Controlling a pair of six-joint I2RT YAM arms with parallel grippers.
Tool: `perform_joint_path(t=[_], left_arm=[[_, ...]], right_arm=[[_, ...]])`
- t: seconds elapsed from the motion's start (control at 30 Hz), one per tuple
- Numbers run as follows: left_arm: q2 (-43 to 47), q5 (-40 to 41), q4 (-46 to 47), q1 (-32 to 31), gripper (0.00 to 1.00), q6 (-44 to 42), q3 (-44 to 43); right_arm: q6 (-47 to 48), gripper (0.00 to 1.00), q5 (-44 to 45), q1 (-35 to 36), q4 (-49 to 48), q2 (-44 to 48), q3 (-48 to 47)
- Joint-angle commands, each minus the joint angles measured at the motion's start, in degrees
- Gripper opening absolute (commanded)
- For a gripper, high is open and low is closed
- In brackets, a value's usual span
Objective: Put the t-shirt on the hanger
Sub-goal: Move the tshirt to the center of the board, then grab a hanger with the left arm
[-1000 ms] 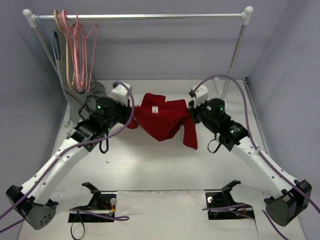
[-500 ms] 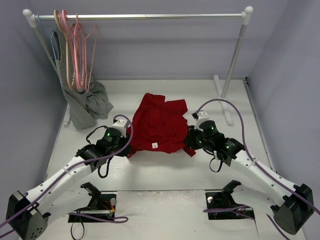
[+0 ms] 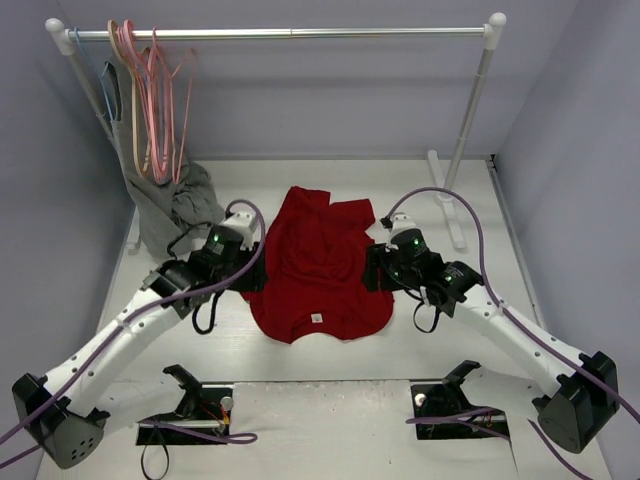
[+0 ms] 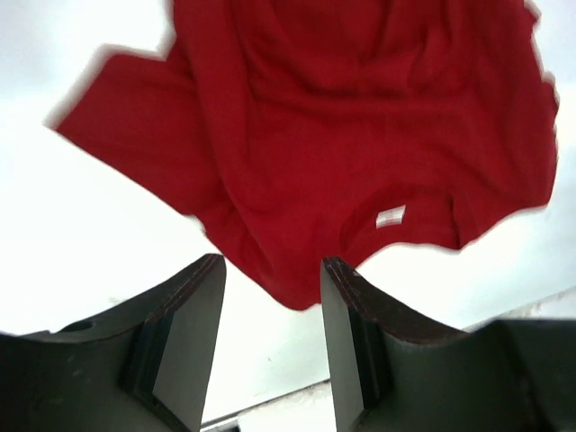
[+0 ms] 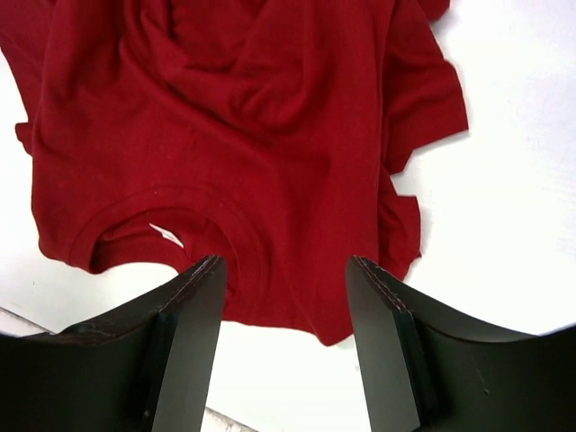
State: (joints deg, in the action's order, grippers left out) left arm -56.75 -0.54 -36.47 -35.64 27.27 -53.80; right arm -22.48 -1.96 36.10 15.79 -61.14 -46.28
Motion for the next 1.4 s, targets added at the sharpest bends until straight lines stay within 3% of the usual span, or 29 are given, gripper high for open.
perform_joint_path(t=[0.0, 0.07, 0.1, 0.2, 0.3, 0.47, 0.8, 1.27, 1.37], left_arm=[[-6.4, 8.9, -6.4, 0.0, 0.46, -1.9, -19.1], [-11.1, 15.4, -10.4, 0.0, 0.46, -4.8, -28.9], [-15.5, 17.6, -13.4, 0.0, 0.46, -6.0, -38.2], [-22.3, 24.2, -14.2, 0.5, 0.46, -12.8, -51.9], [-26.7, 25.9, -11.5, 4.3, 0.46, -17.2, -58.3], [-27.5, 24.2, -1.4, 13.7, 0.46, -21.6, -58.6], [-31.8, 18.0, 1.1, 26.7, 0.46, -23.8, -61.2], [-37.5, 12.8, 1.1, 30.5, 0.46, -22.7, -60.0], [-38.6, 12.1, 1.5, 30.5, 0.41, -22.5, -60.5]], right_arm=[[2.6, 0.57, 0.6, 0.3, -3.7, -2.0, -4.2], [3.8, 0.57, -0.9, 0.3, -4.7, -3.4, -4.8], [4.1, 0.57, -1.4, 0.3, -5.0, -3.7, -5.6], [5.6, 0.58, -2.7, 0.3, -5.1, -4.9, -6.8], [7.2, 0.59, -4.3, 0.4, -4.9, -4.8, -8.0], [9.8, 0.61, -6.1, 0.4, -4.8, -3.3, -8.6], [9.2, 0.63, -8.3, 0.4, -6.0, -0.6, -6.2], [9.2, 0.64, -8.2, 0.4, -4.8, 0.4, -5.0], [9.2, 0.64, -8.2, 0.4, -4.5, 0.7, -5.0]])
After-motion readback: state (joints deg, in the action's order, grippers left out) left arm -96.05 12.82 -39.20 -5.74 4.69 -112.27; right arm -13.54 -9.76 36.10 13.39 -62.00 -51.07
